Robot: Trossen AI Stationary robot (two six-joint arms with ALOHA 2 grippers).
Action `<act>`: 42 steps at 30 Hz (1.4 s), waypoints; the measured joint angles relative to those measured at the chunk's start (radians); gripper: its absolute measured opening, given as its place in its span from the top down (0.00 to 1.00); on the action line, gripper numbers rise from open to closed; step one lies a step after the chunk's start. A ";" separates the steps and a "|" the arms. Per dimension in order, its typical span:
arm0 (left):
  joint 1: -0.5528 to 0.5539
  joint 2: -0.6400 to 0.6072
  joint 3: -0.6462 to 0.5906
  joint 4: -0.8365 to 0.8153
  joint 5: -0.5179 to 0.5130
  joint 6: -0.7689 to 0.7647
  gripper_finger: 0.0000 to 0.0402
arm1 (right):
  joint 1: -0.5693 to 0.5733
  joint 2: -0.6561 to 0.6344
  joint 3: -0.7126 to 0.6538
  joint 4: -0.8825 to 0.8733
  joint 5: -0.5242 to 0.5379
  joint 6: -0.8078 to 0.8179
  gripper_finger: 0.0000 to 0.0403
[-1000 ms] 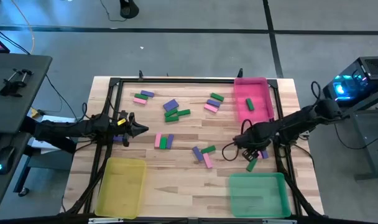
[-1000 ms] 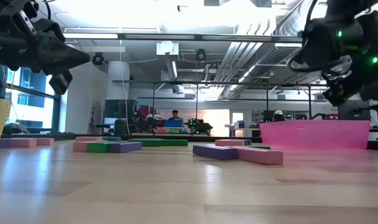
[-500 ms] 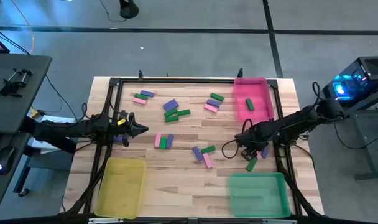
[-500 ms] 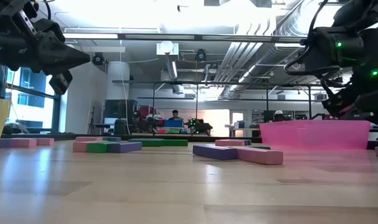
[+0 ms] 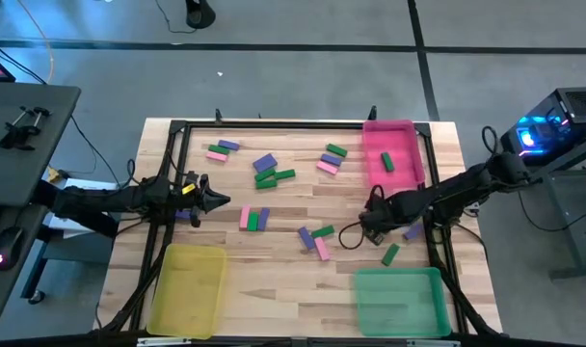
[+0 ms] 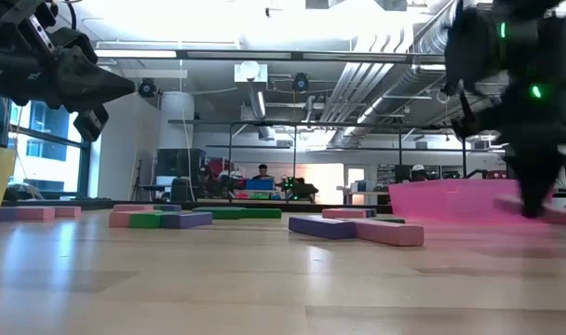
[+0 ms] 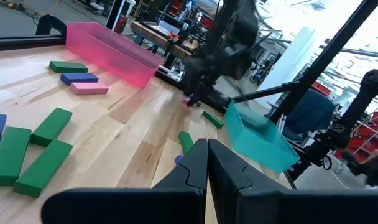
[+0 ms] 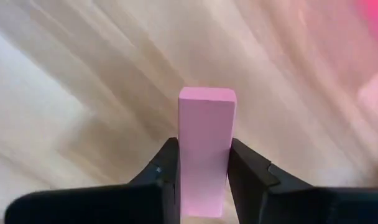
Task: Sort blocks
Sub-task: Put the pink block into the green bin
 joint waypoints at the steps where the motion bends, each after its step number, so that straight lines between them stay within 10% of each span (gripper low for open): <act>1: 0.000 0.000 0.000 0.000 0.000 0.000 1.00 | 0.018 0.000 0.029 -0.009 0.016 0.004 0.83; 10: 0.000 0.000 0.000 0.000 0.000 -0.002 1.00 | 0.274 0.000 0.348 -0.033 0.130 -0.026 0.83; 22: 0.000 0.000 0.000 0.000 0.000 0.000 1.00 | 0.639 0.033 0.319 0.107 -0.136 0.211 0.81; 32: 0.000 0.000 0.000 0.001 -0.001 0.000 1.00 | 0.643 0.213 0.132 0.401 -0.396 0.229 0.79; 42: 0.000 0.000 0.000 0.008 -0.004 0.000 1.00 | 0.617 0.272 0.129 0.342 -0.371 0.266 0.63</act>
